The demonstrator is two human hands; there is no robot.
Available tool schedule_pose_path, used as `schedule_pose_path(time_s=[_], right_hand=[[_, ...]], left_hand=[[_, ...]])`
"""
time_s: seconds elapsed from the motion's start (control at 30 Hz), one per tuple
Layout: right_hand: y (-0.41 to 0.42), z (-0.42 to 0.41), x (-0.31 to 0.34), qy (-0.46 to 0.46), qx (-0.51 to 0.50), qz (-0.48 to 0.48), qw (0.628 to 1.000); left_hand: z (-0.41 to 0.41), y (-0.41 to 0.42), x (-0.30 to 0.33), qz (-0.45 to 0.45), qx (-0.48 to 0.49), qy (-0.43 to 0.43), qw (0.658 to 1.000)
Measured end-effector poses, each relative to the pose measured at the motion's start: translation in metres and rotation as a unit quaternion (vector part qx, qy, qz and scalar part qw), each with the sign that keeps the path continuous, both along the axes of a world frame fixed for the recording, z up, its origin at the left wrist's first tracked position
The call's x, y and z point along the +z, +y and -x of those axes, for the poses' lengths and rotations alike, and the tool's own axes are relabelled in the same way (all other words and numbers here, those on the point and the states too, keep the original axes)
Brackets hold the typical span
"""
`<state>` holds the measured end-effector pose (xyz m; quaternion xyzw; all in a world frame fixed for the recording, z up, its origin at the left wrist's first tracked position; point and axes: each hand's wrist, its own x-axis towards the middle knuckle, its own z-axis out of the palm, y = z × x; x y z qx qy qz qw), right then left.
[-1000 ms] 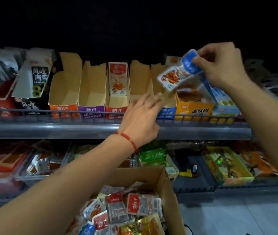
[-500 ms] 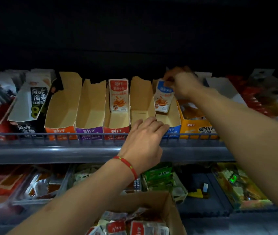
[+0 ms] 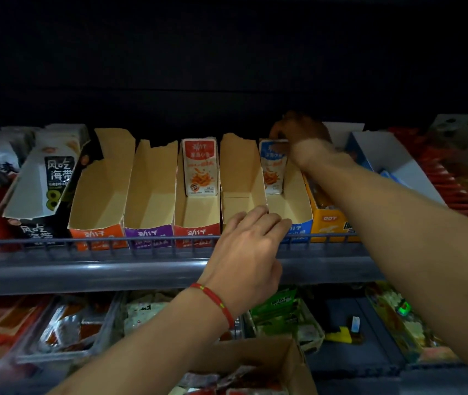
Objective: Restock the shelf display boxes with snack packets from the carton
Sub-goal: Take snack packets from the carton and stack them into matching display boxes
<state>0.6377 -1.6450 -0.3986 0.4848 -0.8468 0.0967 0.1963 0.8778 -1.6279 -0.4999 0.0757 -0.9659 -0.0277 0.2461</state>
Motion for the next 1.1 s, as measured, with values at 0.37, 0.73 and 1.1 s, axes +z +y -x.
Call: schedule_pose_path(time_s=[0.37,0.73,1.1], right_hand=[[0.024,-0.014,-0.019,0.081,0.044,0.132,0.987],[0.147,-0.176,-0.100,0.152,0.273,0.078,0.947],[0.149,-0.242,-0.236,-0.083,0.102,-0.446,0.885]], left_hand=[[-0.011,0.001,-0.002,0.006,-0.004,-0.003,1.000],[-0.160,-0.006,-0.035,-0.007,-0.023,-0.001,1.000],[-0.214,-0.031,-0.113,-0.141,0.091,-0.447,0.879]])
